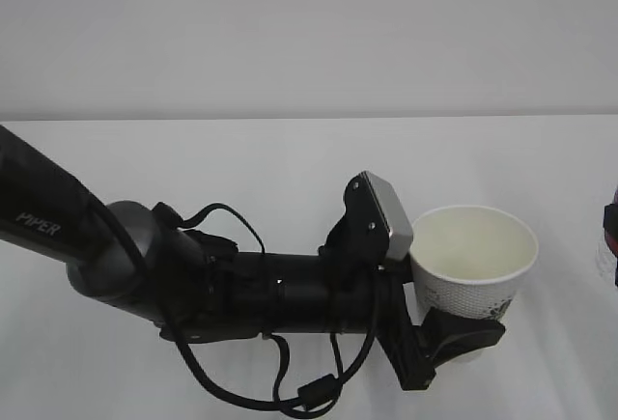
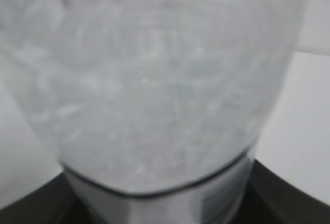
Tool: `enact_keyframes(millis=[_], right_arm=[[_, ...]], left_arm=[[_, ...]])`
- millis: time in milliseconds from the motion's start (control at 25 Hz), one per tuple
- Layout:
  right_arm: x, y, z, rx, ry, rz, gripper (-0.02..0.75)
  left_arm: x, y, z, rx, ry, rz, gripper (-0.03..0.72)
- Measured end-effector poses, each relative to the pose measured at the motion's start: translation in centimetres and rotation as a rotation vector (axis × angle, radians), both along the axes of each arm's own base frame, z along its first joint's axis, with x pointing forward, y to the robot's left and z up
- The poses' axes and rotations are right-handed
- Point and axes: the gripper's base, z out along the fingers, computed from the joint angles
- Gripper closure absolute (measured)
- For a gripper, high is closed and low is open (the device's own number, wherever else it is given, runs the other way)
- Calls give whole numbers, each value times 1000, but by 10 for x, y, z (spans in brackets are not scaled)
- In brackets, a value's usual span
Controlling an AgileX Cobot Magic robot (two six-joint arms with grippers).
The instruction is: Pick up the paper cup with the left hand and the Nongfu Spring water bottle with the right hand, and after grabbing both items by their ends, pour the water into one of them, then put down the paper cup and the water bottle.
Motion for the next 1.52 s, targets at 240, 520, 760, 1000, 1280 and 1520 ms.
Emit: enact_keyframes(millis=[240,520,760,1000,1280,1520], right_arm=[[0,0,0,-69,-7,27,290],[0,-2,0,-128,-9,35,290],[1,-3,1,-160,-19,30,290],[3,-4,7,-217,-84,36,290],[4,-4,12,-246,-147,38,295],[4,-3,14,-261,-172,48,295]], left_arm=[[1,-3,0,42,-18,-28,132],[1,-3,-1,45,-17,-31,139],[-3,-6,-1,46,-17,-43,140],[-3,-6,-1,46,-17,-45,141],[-3,-6,-1,46,-17,-45,141],[-3,-6,-1,45,-16,-41,142]])
